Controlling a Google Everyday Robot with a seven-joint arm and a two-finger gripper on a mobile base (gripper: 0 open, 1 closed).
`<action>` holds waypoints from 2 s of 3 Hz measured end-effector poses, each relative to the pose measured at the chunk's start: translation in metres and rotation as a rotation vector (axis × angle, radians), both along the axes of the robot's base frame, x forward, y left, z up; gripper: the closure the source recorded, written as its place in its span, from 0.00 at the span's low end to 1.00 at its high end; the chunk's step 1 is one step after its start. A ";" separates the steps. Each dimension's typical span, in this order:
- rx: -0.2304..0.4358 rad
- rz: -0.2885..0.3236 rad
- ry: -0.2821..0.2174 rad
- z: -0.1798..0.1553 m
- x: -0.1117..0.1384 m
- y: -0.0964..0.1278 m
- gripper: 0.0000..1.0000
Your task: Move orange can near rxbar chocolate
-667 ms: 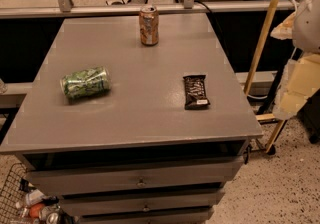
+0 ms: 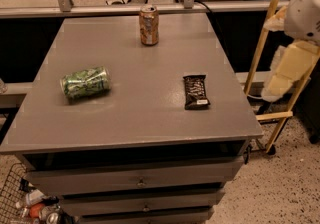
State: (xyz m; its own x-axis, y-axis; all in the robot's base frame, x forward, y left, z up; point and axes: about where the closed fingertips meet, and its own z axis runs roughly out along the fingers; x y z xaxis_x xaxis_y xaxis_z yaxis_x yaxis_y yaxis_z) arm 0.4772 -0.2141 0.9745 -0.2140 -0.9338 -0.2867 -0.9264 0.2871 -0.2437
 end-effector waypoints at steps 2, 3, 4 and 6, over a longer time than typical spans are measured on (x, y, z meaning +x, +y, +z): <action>0.351 0.036 -0.100 0.003 0.120 0.024 0.00; 0.482 0.022 -0.161 0.011 0.158 0.049 0.00; 0.542 -0.083 -0.210 0.009 0.196 0.072 0.00; 0.530 -0.288 -0.148 -0.034 0.260 0.123 0.00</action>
Offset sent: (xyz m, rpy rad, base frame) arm 0.1863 0.0345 0.0212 0.5840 -0.1822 0.0462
